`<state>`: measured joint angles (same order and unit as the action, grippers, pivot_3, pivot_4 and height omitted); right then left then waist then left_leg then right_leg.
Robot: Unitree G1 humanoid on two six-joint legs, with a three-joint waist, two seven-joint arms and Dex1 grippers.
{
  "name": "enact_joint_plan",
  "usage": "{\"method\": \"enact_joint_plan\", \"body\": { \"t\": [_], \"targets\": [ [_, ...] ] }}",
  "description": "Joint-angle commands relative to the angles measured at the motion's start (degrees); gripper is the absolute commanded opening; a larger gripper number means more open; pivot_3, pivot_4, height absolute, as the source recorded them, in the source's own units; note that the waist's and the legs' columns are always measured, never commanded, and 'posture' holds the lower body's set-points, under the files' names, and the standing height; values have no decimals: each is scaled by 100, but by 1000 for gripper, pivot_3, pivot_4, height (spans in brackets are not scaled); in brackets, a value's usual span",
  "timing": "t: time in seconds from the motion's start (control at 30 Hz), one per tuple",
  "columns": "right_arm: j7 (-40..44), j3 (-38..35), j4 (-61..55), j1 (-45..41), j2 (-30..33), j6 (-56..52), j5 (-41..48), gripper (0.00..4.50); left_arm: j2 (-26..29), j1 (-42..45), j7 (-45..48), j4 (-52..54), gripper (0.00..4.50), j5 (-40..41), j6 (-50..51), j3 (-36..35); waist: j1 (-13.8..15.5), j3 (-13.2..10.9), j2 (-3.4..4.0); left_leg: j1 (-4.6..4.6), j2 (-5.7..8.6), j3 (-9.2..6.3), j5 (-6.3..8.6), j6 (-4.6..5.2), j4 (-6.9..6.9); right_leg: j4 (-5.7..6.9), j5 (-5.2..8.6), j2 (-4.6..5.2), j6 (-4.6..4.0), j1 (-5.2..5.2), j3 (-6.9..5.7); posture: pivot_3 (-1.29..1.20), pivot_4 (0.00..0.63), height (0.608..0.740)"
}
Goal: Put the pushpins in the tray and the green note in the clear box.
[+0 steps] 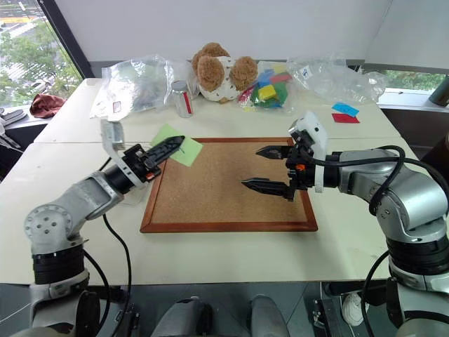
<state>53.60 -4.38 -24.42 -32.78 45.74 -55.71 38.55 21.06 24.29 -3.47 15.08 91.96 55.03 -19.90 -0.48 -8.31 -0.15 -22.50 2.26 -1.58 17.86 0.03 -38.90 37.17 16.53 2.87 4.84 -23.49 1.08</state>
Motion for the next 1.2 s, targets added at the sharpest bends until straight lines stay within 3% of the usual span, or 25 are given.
{"method": "enact_joint_plan", "body": {
  "t": [0.03, 0.27, 0.43, 0.73, 0.83, 1.07, 1.1, 1.2],
  "targets": [
    [-18, 92, -63, -219, -89, 157, 91, 4480, 234, -79, -248, 315, 0, 299, -334, -264, -1, 0, 0, 0, 0, 0, -2, -3, 1, 0, 0, 0, 0, -1, 0, 0, 150, 740],
    [104, 413, 152, -435, -200, 455, -13, 4480, 1324, -308, -3, 55, 0, -602, -715, -729, -8, -3, 0, 0, 0, 0, -5, -8, 2, 0, 1, 0, -1, -2, -1, 0, 150, 740],
    [144, 620, 269, -529, -240, 657, -102, 4480, 2474, -215, 871, -935, 0, -2638, -931, -141, -9, -8, -1, 0, 0, 0, -3, -6, 9, 0, 2, -1, -3, -6, -3, 0, 150, 740],
    [-9, 646, 208, -442, -270, 719, -159, 4480, 2579, 470, 2232, -2160, 0, -4231, -848, 846, 83, -17, -13, -22, 2, 1, 2, 3, 13, -11, 2, 5, -3, -23, -3, 0, 150, 740],
    [-88, 606, 150, -384, -263, 700, -148, 4500, 2584, 590, 2483, -2342, 842, -4569, -716, 992, 78, -16, -14, -78, 2, 1, -4, -8, 3, 4, 1, 5, -1, -84, -2, 0, 150, 740],
    [-210, 557, 88, -267, -210, 704, -144, 4500, 2731, 665, 3053, -2374, 4194, -5054, -492, 964, 46, -16, -14, -97, 2, 3, -7, -11, -1, 9, 0, 4, 0, -107, -3, 0, 150, 740],
    [-219, 559, 91, -263, -208, 709, -150, 4500, 2763, 635, 3168, -2314, 4423, -5082, -474, 954, 46, -16, -14, -97, 2, 3, -7, -11, -1, 9, 0, 4, 0, -107, -4, 0, 150, 740],
    [-228, 564, 97, -264, -196, 712, -156, 4500, 2874, 522, 3452, -2039, 4423, -5139, -434, 842, 44, -17, -14, -97, 2, 3, -7, -10, -6, 11, 0, 4, 0, -105, -3, 0, 150, 740]
  ]
}}
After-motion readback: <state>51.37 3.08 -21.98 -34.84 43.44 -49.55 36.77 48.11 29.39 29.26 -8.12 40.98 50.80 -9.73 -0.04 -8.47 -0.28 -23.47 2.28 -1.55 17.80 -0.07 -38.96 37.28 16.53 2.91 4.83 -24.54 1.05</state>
